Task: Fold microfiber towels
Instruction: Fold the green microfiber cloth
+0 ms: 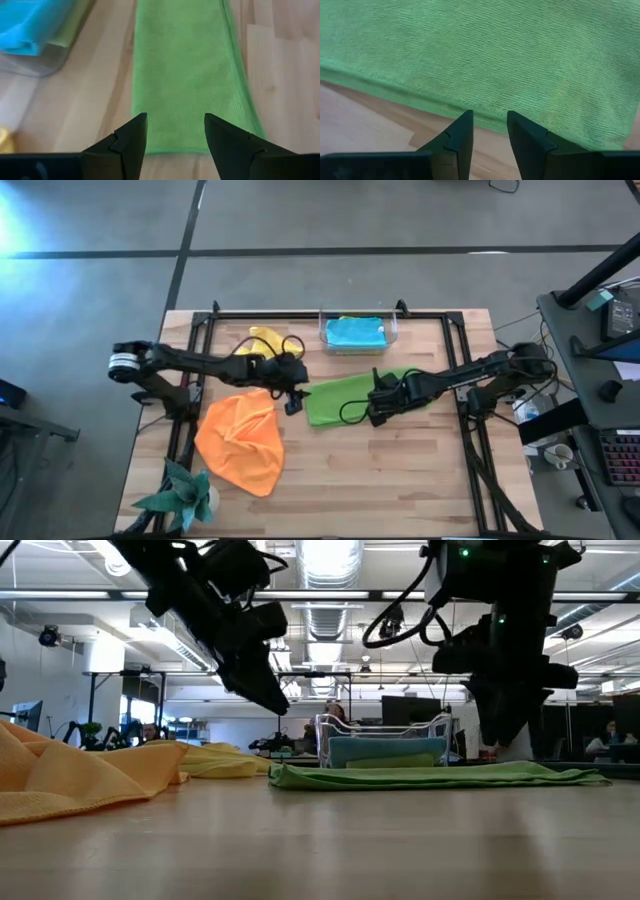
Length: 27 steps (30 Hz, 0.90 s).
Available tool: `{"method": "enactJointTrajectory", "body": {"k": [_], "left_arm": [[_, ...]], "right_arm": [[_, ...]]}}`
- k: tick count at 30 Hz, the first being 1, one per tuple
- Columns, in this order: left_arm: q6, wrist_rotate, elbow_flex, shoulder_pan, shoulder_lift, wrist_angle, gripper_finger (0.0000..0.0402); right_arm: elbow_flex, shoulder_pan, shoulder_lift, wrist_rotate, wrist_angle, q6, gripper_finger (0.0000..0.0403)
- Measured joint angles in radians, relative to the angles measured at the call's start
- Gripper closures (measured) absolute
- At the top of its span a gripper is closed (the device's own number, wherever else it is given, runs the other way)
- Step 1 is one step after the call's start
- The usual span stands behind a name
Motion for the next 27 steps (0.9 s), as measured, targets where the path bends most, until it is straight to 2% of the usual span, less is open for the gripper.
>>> {"method": "enactJointTrajectory", "body": {"k": [5, 14, 22, 27], "left_arm": [[0.0, 0.016, 0.002, -0.002, 0.091, 0.088, 0.0219], [0.001, 0.023, 0.04, -0.002, 0.209, 0.111, 0.0219], [0.002, 0.026, 0.043, -0.002, 0.278, 0.137, 0.0219], [0.002, 0.076, 0.044, -0.003, 0.305, 0.144, 0.0219]], "right_arm": [[-0.027, -0.022, -0.015, 0.0, 0.027, 0.014, 0.0287], [-0.098, -0.032, -0.015, 0.001, 0.189, 0.014, 0.0285], [-0.131, -0.035, -0.015, 0.019, 0.198, 0.047, 0.0285], [-0.148, -0.038, -0.015, 0.042, 0.205, 0.081, 0.0285]]}}
